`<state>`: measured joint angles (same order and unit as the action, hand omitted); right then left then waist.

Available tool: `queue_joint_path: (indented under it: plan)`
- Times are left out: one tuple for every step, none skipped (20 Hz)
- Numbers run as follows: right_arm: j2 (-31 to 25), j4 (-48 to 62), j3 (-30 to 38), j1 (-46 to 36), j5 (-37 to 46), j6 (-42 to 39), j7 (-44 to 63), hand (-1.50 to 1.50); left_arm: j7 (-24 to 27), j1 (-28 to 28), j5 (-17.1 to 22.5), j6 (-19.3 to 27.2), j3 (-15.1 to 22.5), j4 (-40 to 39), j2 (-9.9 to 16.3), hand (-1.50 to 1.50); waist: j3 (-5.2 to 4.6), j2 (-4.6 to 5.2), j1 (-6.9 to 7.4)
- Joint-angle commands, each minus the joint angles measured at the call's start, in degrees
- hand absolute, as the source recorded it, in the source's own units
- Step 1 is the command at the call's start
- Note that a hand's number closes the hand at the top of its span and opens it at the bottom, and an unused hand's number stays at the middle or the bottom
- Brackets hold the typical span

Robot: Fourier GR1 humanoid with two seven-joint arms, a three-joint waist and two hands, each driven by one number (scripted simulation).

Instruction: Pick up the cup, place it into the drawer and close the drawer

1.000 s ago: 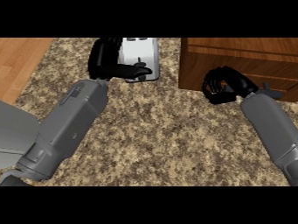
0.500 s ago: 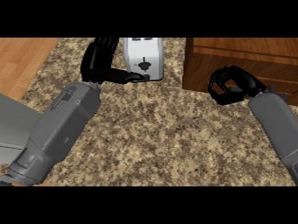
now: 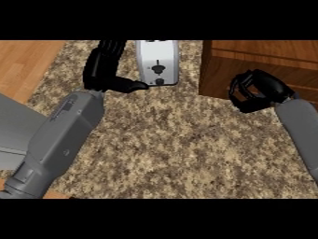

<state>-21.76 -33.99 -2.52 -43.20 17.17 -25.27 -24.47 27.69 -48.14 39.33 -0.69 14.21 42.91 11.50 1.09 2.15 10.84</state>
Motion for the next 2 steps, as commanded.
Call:
queue_joint_path:
  plan:
    - [-6.58, 1.71, 4.86, -9.93, 0.78, 7.66, 4.79, 1.50, -0.14, 0.86, 0.00, -0.78, 0.17, 0.52, 0.51, -1.50, -0.95, 0.67, 1.90]
    - [-6.35, 1.53, 5.19, -9.54, 0.16, 7.30, 4.55, 1.50, -0.40, 0.73, 0.18, -1.23, 0.33, 1.12, 0.29, -1.50, -0.89, 0.58, 2.22]
